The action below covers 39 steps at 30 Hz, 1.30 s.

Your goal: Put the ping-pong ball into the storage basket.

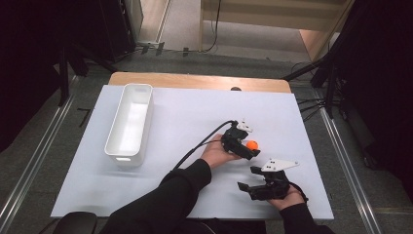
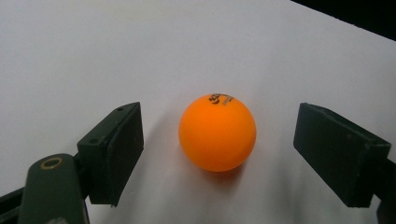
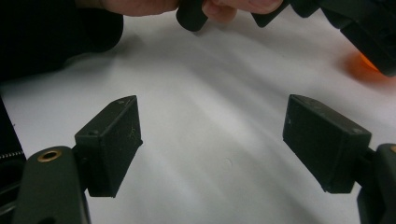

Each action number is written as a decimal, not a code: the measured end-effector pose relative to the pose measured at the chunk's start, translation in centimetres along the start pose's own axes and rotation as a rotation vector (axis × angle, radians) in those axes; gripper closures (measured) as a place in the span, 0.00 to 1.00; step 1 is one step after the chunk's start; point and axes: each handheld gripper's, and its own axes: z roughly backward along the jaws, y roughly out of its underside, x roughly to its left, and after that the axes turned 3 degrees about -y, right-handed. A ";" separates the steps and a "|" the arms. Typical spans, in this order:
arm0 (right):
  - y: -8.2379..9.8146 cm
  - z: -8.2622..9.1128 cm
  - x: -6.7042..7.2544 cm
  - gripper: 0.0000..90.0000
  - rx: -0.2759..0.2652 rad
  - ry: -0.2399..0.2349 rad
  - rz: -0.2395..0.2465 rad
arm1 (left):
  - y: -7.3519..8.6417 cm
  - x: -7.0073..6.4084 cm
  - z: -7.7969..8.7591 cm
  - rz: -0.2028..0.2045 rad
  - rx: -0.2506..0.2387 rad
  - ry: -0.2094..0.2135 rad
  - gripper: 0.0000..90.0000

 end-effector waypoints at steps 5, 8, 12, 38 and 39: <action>0.0 0.0 0.0 0.20 0.000 0.000 0.001 | 0.2 -0.2 -0.3 -0.002 0.011 -0.003 0.19; 0.0 0.0 0.0 0.20 -0.002 0.001 -0.001 | 0.3 -0.2 -0.4 0.003 0.004 -0.003 0.19; 0.0 0.0 0.0 0.20 -0.003 0.001 0.000 | 0.5 -0.2 -0.6 -0.016 0.002 -0.018 0.19; 0.0 0.1 0.0 0.20 -0.002 0.003 -0.001 | 0.6 -0.9 -0.6 -0.065 0.003 -0.064 0.44; 0.0 0.0 0.0 0.20 -0.003 0.004 -0.001 | 0.6 -0.9 -0.6 -0.064 0.007 -0.065 0.44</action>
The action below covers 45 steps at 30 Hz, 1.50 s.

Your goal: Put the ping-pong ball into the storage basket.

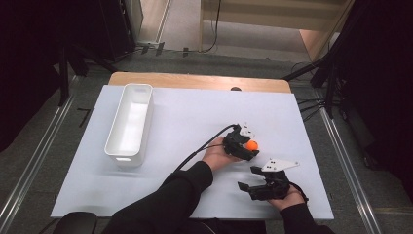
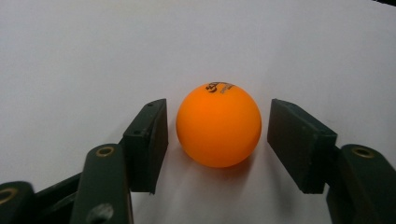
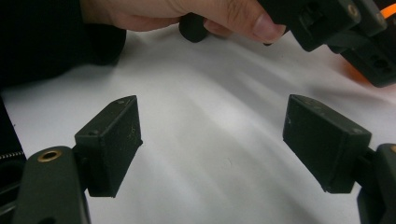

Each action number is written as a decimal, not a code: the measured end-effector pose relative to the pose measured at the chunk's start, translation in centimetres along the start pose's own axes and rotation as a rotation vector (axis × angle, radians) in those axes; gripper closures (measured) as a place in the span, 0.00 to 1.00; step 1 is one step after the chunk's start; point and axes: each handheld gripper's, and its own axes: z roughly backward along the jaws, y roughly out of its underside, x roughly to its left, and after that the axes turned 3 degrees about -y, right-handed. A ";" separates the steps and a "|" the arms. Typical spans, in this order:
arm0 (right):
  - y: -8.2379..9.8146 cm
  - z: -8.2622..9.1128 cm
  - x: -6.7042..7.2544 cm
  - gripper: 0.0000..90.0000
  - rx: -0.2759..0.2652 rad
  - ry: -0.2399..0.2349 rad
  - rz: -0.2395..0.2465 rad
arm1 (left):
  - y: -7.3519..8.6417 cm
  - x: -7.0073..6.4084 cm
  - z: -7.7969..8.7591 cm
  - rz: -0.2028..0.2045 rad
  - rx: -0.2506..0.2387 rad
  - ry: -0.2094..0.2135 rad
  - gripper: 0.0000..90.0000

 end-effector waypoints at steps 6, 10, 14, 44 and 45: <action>0.0 0.0 0.0 0.20 0.001 -0.002 -0.003 | 0.0 0.0 0.0 0.002 -0.002 -0.005 0.50; 0.0 0.0 0.0 0.20 0.002 -0.001 0.001 | 0.0 -0.1 0.0 0.000 -0.001 -0.008 0.52; 0.0 0.0 0.0 0.20 0.002 -0.001 0.000 | 0.0 -0.1 0.0 0.000 -0.001 -0.011 0.56; 0.0 0.1 0.0 0.20 0.004 -0.002 -0.001 | -0.1 0.1 0.3 0.010 0.003 -0.004 0.56; 0.0 0.1 0.0 0.20 0.005 -0.002 -0.001 | -0.1 0.2 0.4 0.006 0.005 -0.004 0.56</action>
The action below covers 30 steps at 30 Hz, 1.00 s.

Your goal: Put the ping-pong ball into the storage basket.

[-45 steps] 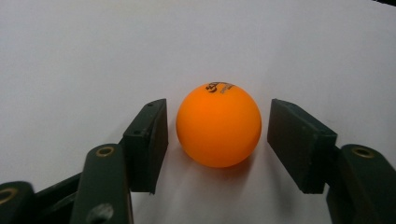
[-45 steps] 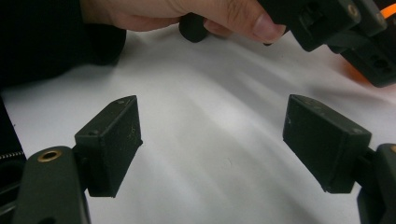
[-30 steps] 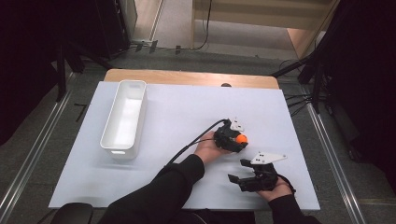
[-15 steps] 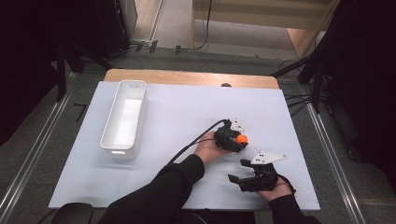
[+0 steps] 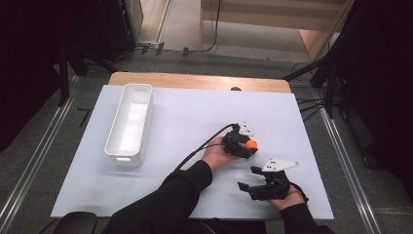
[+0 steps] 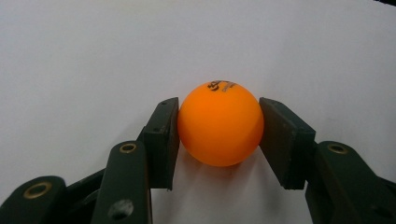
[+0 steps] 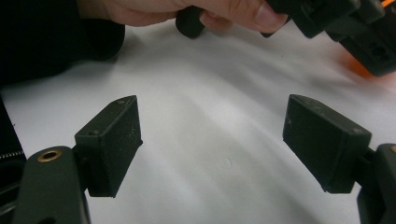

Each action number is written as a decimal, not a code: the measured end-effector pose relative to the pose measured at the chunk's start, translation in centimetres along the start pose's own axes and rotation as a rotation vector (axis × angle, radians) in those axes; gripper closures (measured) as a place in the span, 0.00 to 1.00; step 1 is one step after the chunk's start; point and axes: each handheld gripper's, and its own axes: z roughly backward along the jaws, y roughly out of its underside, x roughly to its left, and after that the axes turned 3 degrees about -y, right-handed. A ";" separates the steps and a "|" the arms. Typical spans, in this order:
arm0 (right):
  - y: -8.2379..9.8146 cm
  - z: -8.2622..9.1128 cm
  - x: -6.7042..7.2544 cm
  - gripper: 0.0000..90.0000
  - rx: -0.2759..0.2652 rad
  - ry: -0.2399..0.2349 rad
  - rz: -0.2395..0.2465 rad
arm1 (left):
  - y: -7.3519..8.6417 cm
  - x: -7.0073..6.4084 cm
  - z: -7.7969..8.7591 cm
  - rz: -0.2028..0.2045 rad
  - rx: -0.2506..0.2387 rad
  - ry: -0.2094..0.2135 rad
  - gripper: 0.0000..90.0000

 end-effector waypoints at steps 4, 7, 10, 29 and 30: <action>0.0 0.0 0.0 0.20 -0.002 0.000 -0.004 | -0.1 0.2 0.3 0.000 -0.003 0.007 0.56; 0.0 0.0 0.0 0.20 -0.001 -0.001 -0.001 | -0.2 0.2 0.5 0.009 -0.015 0.010 0.56; 0.0 0.0 0.0 0.20 -0.002 0.000 -0.001 | -0.4 0.3 0.8 0.009 -0.011 0.018 0.56; 0.0 -0.1 0.0 0.20 -0.001 0.000 -0.003 | -1.2 0.8 2.9 0.028 -0.016 0.051 0.56; 0.0 -0.1 -0.1 0.20 -0.001 0.000 -0.003 | -1.2 0.9 3.1 0.032 -0.019 0.049 0.56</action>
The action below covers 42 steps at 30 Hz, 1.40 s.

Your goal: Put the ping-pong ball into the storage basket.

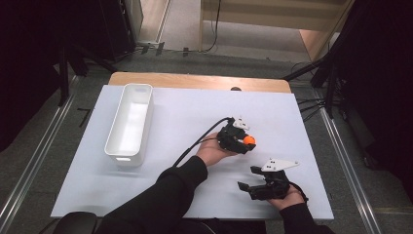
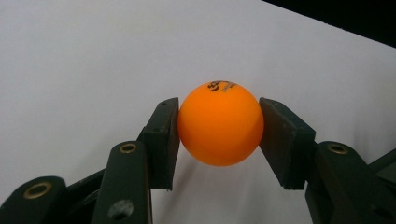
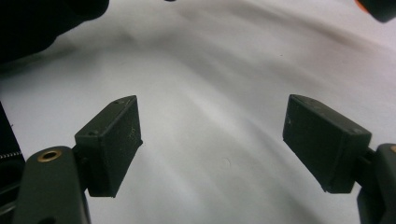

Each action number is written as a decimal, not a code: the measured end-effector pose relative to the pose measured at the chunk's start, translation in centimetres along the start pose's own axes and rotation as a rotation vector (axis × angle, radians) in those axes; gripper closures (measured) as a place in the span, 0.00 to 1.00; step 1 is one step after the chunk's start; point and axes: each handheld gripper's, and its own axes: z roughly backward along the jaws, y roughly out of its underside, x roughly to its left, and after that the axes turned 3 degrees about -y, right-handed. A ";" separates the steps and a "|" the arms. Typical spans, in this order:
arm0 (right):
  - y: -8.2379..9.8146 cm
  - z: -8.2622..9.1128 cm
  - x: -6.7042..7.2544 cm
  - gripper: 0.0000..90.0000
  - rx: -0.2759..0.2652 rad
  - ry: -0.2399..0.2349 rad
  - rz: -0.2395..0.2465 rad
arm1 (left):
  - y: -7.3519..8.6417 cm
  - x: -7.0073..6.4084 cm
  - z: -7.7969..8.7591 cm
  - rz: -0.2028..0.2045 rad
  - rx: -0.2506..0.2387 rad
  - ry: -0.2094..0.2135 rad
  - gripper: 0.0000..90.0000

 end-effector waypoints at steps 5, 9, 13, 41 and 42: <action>0.0 0.0 0.0 0.20 -0.001 0.002 -0.001 | -0.3 -0.1 0.8 0.017 0.005 0.021 0.56; 0.0 0.0 -0.1 0.20 0.000 0.003 -0.005 | -0.4 -0.2 1.4 -0.008 0.020 0.010 0.56; 0.0 0.0 -0.1 0.20 0.001 0.003 -0.001 | -0.3 -0.1 1.9 -0.007 0.018 0.011 0.56; 0.1 0.0 -0.2 0.20 0.005 0.012 -0.006 | 0.4 0.2 6.6 0.005 0.020 0.008 0.56; 0.1 0.0 -0.2 0.20 0.007 0.011 -0.006 | 0.5 0.2 6.6 0.020 0.013 0.014 0.56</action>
